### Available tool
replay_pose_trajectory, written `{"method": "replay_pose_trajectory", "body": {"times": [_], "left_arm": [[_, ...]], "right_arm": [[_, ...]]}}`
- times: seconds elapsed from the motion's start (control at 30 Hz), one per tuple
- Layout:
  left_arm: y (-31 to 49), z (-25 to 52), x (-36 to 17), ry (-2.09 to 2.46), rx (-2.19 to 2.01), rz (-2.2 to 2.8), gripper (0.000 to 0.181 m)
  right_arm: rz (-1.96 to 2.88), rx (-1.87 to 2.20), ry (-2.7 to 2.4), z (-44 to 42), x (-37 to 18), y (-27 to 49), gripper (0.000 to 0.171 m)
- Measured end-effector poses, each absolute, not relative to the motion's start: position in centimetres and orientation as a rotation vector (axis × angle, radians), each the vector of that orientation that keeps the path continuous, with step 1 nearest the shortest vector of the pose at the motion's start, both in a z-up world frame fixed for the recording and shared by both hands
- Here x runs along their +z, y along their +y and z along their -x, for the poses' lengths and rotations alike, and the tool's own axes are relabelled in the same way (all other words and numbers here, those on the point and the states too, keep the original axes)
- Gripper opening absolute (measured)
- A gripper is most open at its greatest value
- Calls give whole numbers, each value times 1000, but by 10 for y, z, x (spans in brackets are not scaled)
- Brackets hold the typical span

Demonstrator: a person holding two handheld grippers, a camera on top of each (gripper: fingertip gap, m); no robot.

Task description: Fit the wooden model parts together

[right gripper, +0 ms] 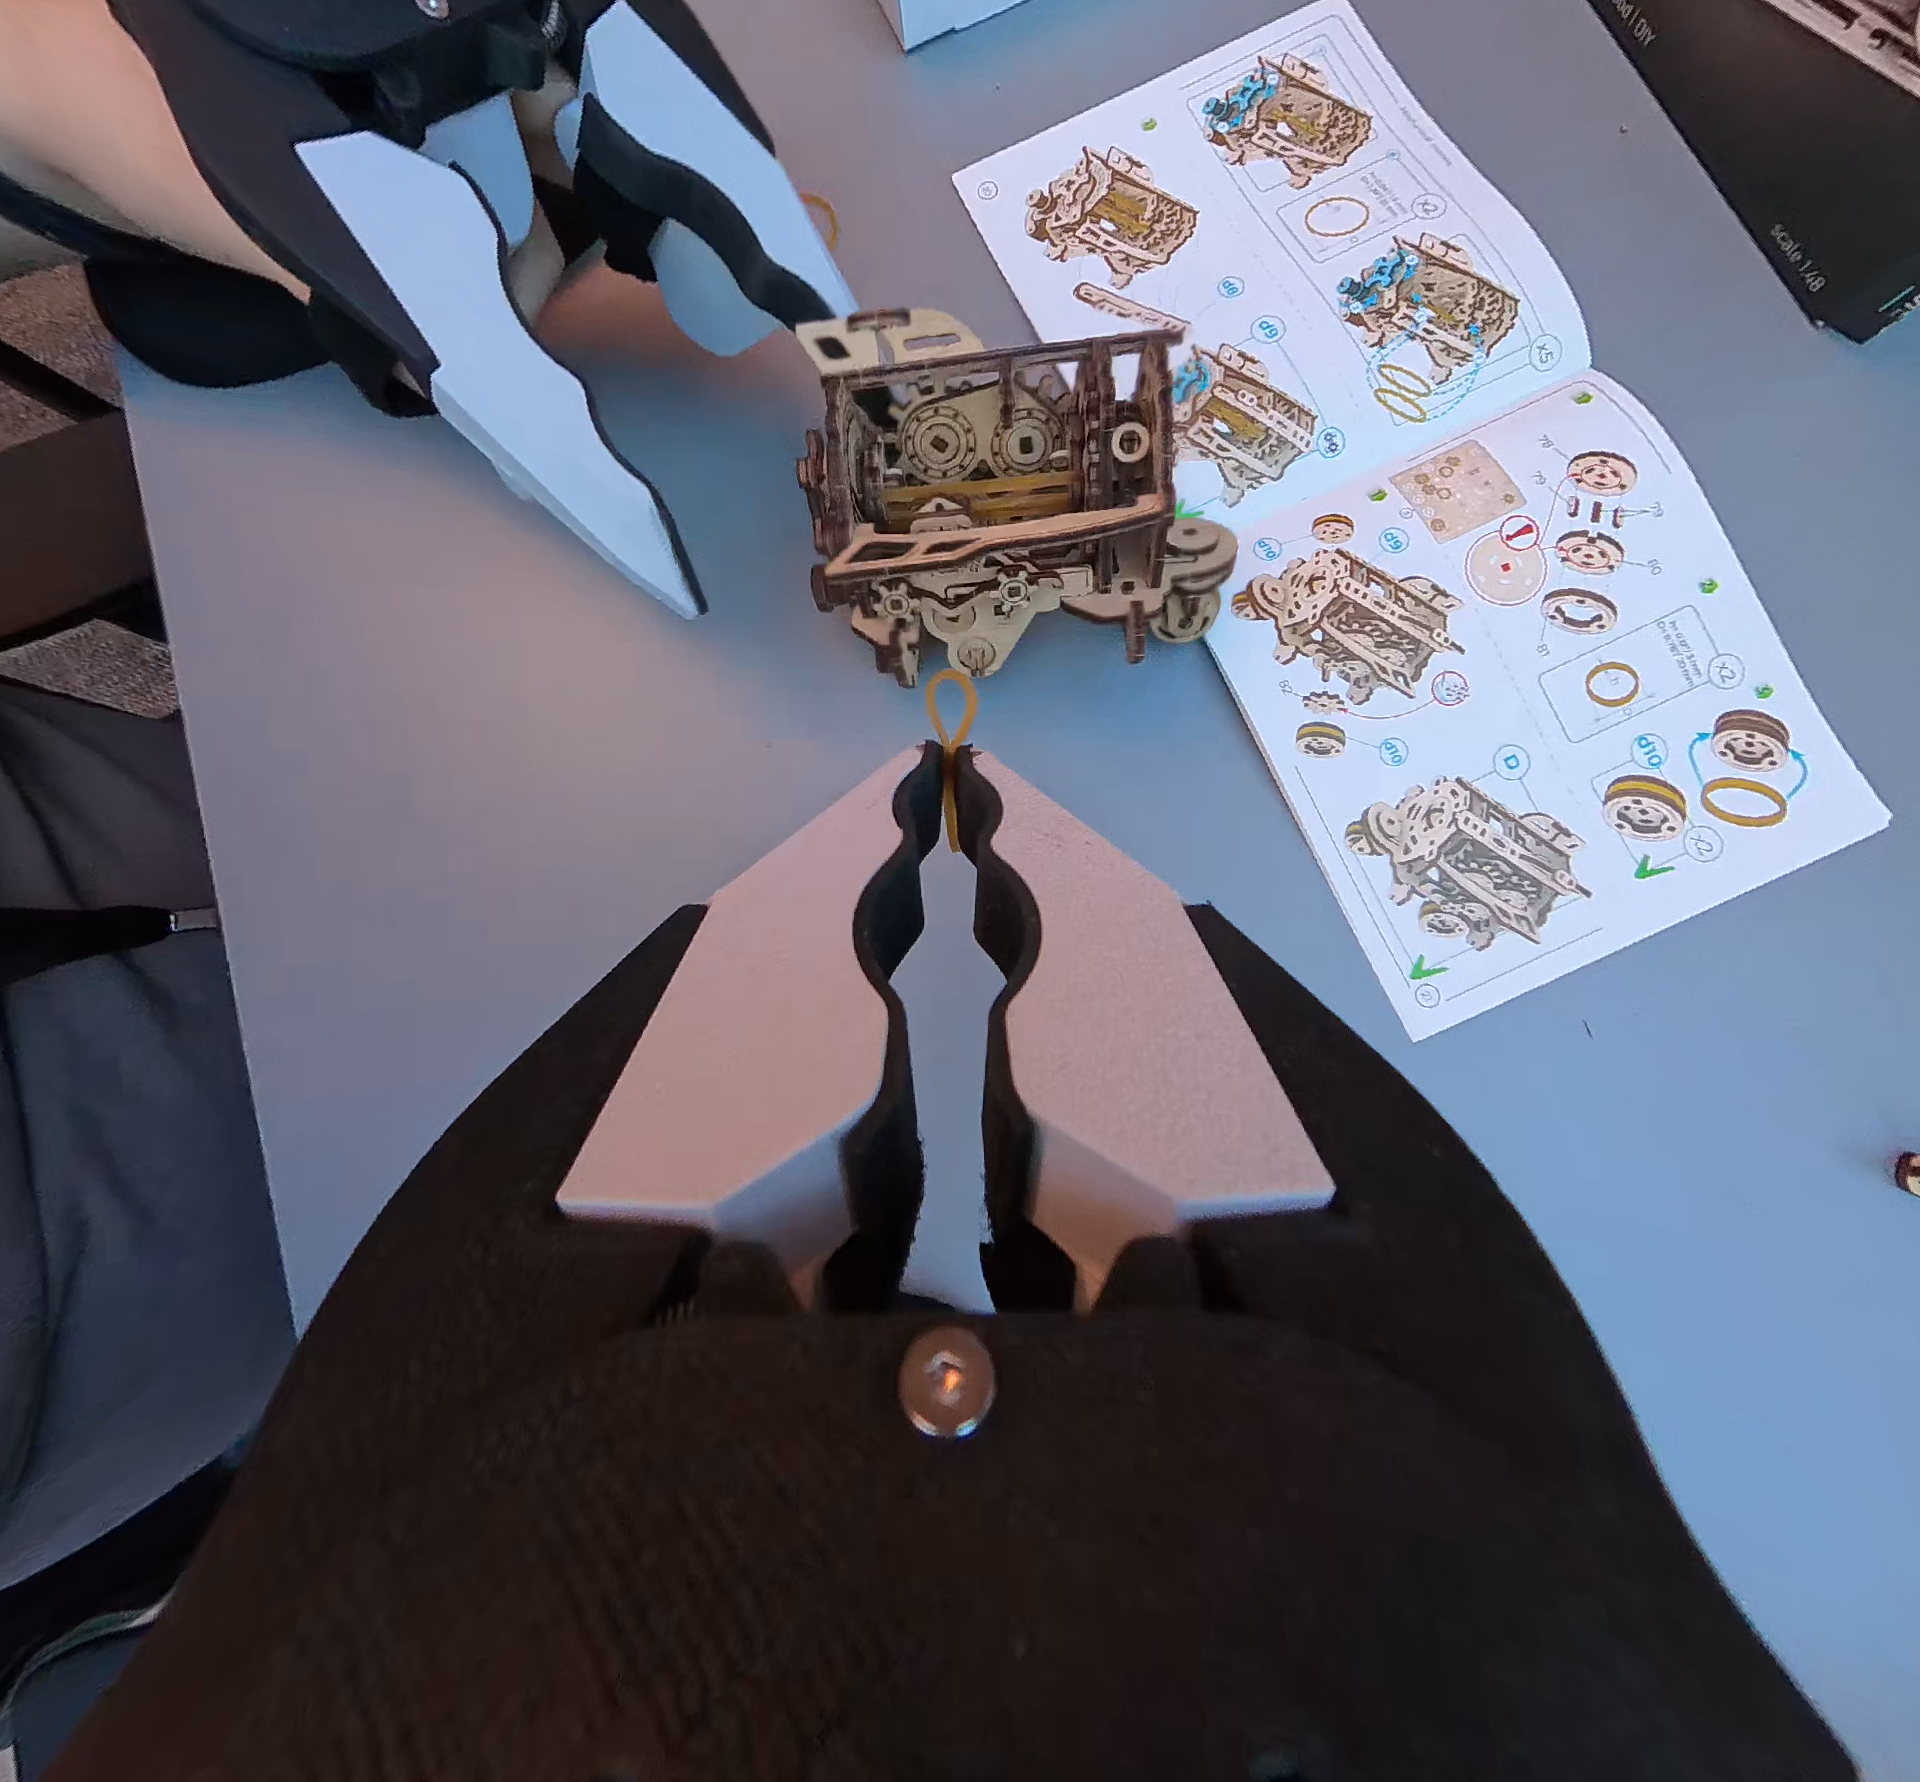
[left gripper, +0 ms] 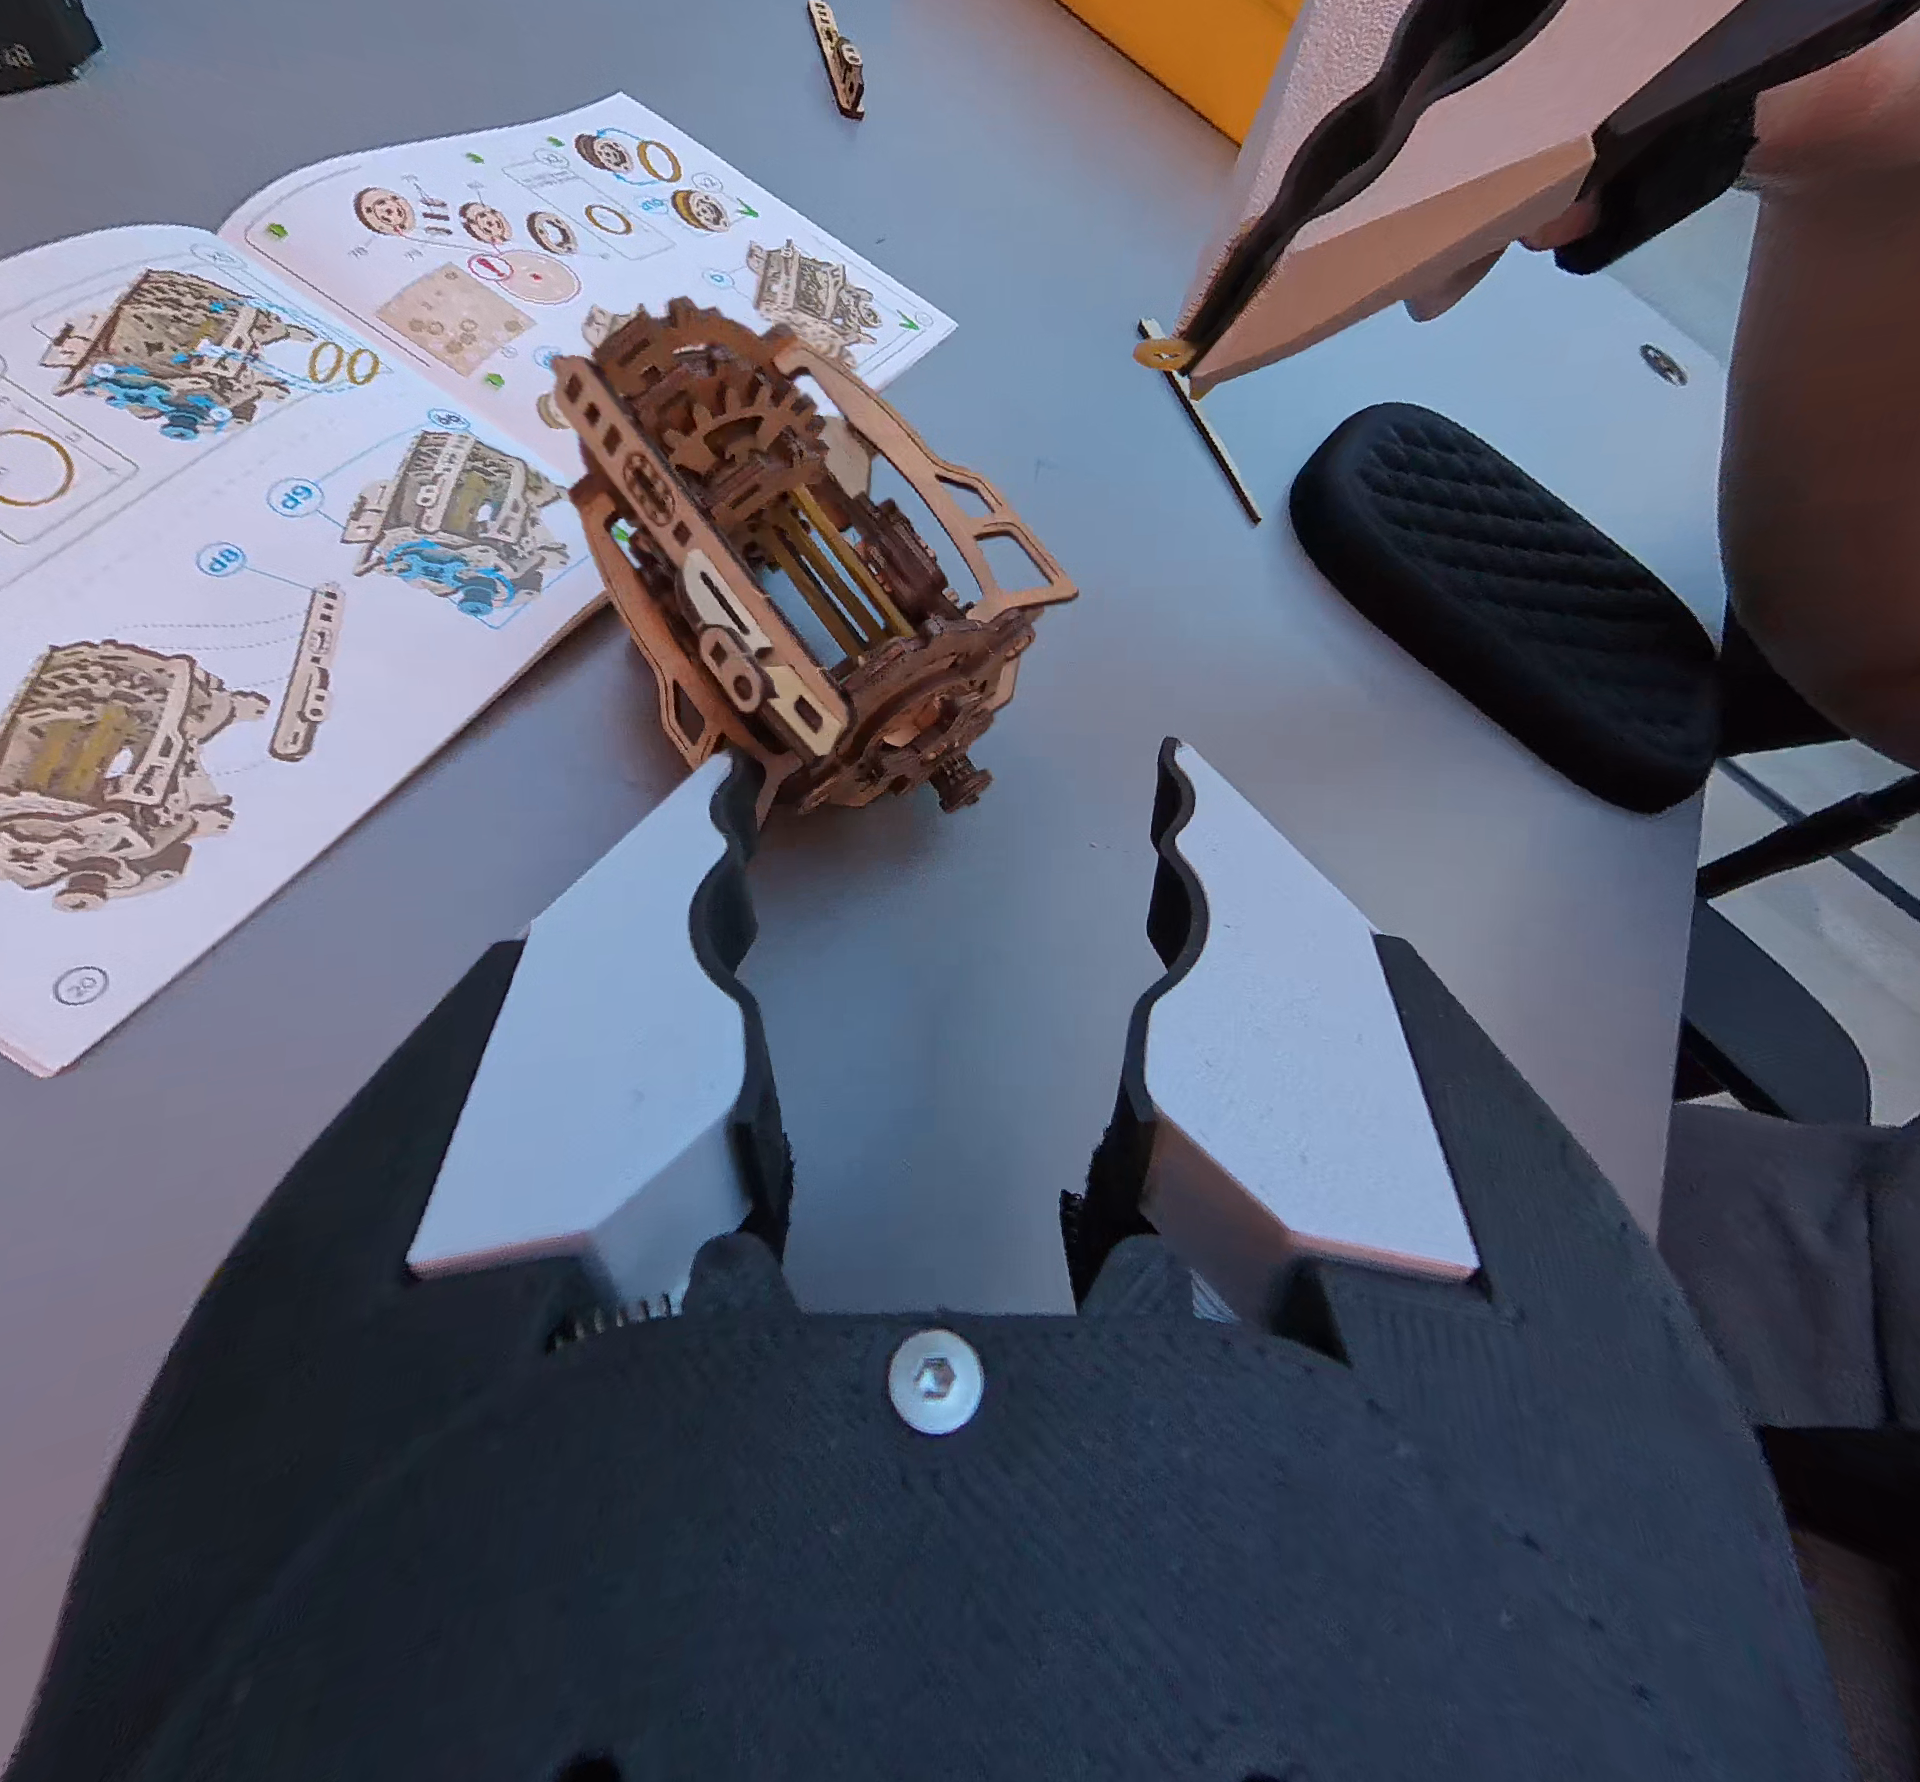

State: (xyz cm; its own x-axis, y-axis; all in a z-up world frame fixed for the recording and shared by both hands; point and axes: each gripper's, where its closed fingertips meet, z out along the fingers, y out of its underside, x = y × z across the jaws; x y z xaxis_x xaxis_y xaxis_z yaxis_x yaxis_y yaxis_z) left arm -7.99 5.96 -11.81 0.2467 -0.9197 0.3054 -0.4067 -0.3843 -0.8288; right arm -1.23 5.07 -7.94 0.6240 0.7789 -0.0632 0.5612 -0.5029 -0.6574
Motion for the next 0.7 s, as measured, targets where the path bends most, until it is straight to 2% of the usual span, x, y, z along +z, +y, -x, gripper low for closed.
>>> {"method": "replay_pose_trajectory", "body": {"times": [0.3, 0.5, 0.7], "left_arm": [[30, 66, -117, 1198, -1188, 1998, 62], [8, 55, -122, 1270, -1207, 2000, 62], [-6, 91, -114, 1209, -1237, 2037, 55]], "right_arm": [[2214, 484, -1010, 11, -75, 48, 0], [2195, 495, -994, 10, -72, 50, 0], [2126, 523, -1070, 22, -62, 47, 0]]}}
